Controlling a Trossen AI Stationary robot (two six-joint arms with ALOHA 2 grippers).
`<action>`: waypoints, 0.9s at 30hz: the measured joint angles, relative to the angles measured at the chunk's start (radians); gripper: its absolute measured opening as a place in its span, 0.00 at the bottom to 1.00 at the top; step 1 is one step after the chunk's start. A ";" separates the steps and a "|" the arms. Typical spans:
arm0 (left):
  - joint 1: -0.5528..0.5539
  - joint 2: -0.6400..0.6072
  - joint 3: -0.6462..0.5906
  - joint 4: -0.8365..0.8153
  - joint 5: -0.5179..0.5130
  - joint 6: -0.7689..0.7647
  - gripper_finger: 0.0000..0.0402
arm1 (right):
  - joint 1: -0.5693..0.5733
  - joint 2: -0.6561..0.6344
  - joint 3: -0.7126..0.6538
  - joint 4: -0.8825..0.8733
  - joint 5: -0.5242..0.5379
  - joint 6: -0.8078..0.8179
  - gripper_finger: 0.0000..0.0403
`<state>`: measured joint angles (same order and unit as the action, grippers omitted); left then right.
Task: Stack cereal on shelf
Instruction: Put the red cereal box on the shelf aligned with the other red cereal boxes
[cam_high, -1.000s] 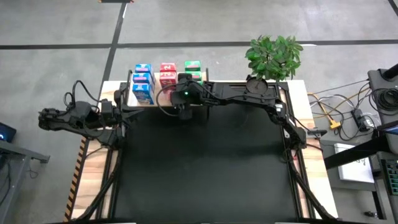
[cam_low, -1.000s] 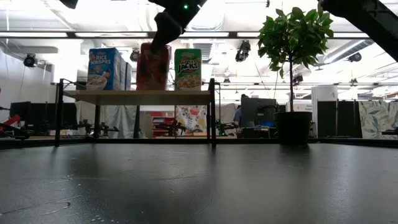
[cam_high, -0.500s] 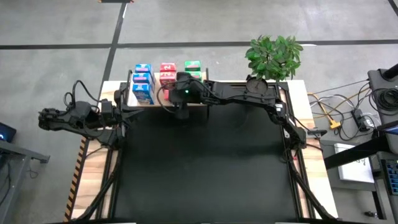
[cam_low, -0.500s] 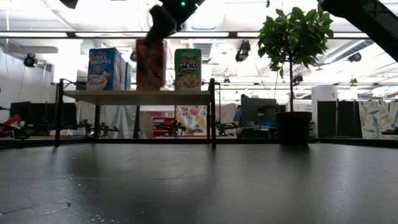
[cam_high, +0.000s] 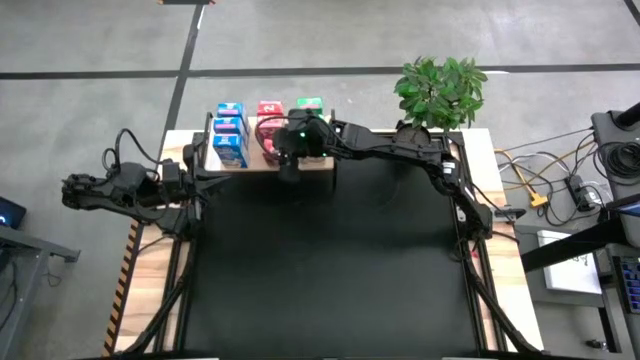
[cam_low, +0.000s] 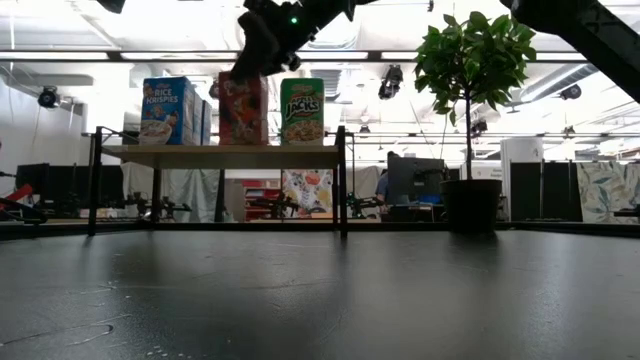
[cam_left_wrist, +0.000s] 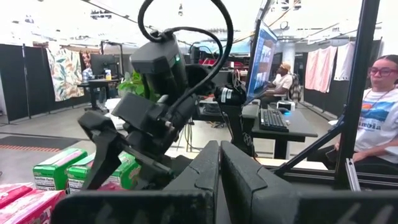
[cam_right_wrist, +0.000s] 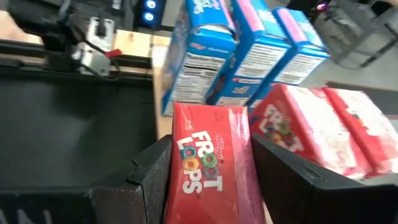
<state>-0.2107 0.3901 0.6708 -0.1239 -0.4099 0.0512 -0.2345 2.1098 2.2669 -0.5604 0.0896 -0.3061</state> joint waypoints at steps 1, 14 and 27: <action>0.000 0.000 0.000 0.001 0.000 0.000 0.00 | -0.002 0.000 -0.002 -0.002 -0.014 0.001 0.49; 0.000 0.000 0.000 0.030 0.000 0.015 0.00 | -0.019 0.000 -0.004 0.020 -0.038 0.001 0.48; 0.000 0.005 0.000 0.039 0.000 0.015 0.00 | -0.022 0.050 -0.005 0.101 -0.037 0.026 0.53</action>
<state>-0.2104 0.3950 0.6712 -0.0853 -0.4095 0.0658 -0.2562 2.1598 2.2616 -0.4595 0.0525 -0.2798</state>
